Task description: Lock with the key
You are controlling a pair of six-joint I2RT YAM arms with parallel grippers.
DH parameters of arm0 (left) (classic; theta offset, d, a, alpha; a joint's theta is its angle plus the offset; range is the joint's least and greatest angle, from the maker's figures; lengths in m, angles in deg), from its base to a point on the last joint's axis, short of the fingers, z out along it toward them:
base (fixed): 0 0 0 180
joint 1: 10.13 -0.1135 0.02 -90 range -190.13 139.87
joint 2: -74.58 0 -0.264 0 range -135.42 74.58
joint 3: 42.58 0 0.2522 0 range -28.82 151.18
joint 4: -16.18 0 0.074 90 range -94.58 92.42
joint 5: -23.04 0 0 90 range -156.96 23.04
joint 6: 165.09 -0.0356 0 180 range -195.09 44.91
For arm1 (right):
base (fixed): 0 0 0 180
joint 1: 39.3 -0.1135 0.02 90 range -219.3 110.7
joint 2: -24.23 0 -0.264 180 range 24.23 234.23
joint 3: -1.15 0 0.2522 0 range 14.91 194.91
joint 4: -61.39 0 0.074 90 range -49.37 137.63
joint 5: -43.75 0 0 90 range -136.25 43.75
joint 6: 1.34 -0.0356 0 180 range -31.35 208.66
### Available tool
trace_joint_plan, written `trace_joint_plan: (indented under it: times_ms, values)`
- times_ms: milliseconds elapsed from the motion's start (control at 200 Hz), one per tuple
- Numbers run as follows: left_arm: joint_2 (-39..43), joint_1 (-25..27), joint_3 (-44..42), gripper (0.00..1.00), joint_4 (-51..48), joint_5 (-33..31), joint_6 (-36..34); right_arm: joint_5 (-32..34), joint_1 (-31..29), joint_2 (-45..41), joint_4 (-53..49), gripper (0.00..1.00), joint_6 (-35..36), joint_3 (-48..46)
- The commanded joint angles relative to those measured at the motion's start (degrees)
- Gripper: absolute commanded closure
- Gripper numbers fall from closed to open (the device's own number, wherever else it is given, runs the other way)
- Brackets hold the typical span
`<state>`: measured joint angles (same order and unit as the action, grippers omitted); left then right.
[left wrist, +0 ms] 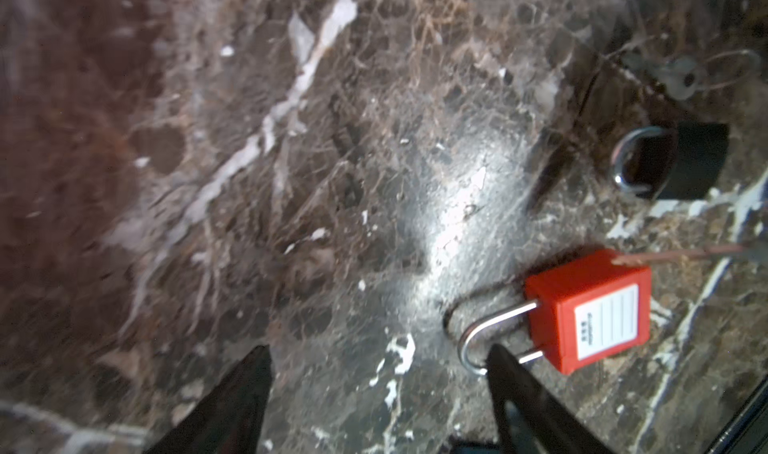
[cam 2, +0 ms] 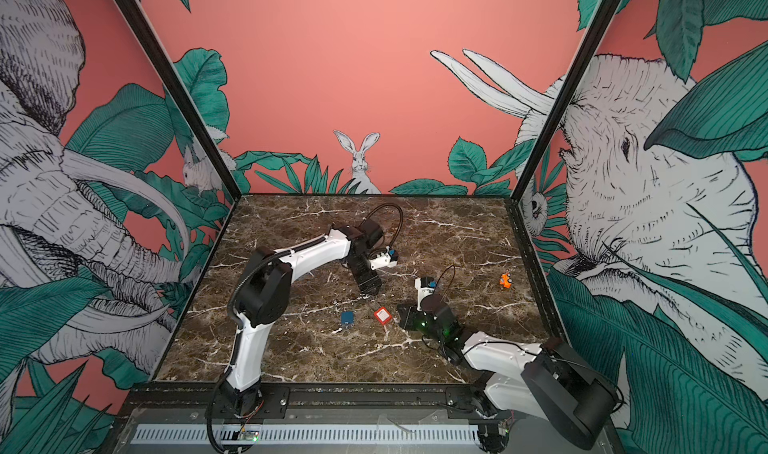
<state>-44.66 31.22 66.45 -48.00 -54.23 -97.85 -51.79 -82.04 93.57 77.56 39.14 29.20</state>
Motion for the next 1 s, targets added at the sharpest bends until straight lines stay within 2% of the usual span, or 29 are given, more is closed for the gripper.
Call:
trace_joint_plan:
  times_ms: [0,25,170,320,575,840,995]
  values:
    - [11.7,0.0,-6.8,0.06,12.4,0.2,4.7,0.4,-1.0,2.2,3.6,1.00,0.5,2.1]
    - [13.6,-0.1,-8.9,0.03,15.1,-0.6,5.9,0.4,-1.1,2.8,3.8,1.00,0.5,2.3]
    - [23.7,-0.8,-20.4,0.03,30.0,-4.9,13.5,3.2,-2.0,5.0,3.7,1.00,-0.9,2.7]
    - [29.9,-2.7,-26.9,0.02,37.3,-4.7,18.8,2.6,-2.5,7.8,4.8,1.00,-1.2,3.9]
    - [35.3,-3.1,-32.5,0.02,42.6,-9.0,19.9,2.3,-4.0,10.9,4.7,1.00,-2.6,5.2]
    - [35.8,-3.3,-33.4,0.03,42.0,-8.4,21.3,3.5,-5.5,11.3,4.6,1.00,-3.6,5.2]
    - [34.1,-3.7,-32.7,0.03,40.7,-5.8,22.8,4.0,-5.6,12.5,4.0,1.00,-4.3,5.4]
